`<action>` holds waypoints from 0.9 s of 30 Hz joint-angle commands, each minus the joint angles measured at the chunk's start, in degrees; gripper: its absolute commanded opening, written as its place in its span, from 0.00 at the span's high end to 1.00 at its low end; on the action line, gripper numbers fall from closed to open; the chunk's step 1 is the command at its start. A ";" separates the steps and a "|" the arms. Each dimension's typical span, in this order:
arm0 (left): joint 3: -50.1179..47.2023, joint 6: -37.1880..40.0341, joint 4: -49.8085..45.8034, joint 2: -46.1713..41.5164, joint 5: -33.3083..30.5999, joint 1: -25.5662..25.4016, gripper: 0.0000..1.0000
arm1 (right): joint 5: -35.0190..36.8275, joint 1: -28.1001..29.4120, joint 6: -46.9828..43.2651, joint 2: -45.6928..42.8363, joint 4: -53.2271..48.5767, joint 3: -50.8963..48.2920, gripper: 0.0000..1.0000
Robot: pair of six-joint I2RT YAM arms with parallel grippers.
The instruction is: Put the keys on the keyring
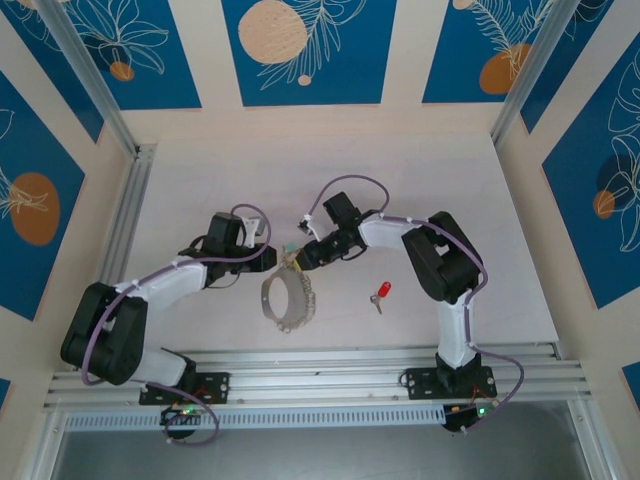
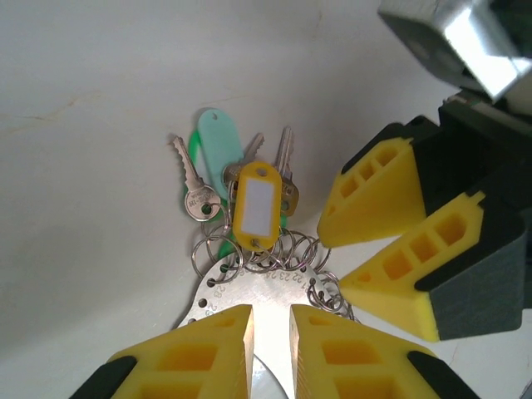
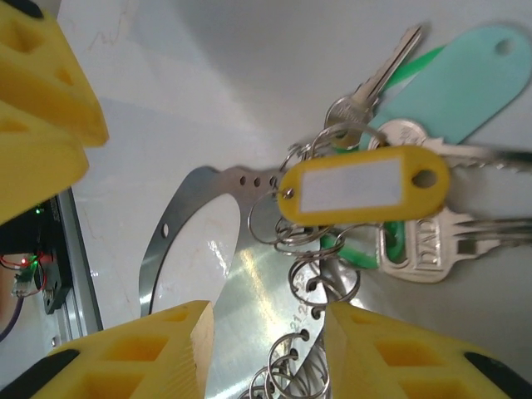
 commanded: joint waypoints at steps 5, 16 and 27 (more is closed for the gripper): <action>-0.02 -0.18 -0.31 -1.76 -0.40 0.83 0.79 | -1.53 1.53 0.48 -1.22 -2.12 -1.68 0.60; -0.42 -0.28 -0.08 -2.33 -0.02 1.41 0.79 | 6.97 2.55 -1.08 -7.95 -3.99 -3.78 0.56; -1.16 -0.16 -0.06 -2.89 0.00 1.36 0.79 | 18.18 3.38 -18.64 -6.32 -0.58 0.44 0.64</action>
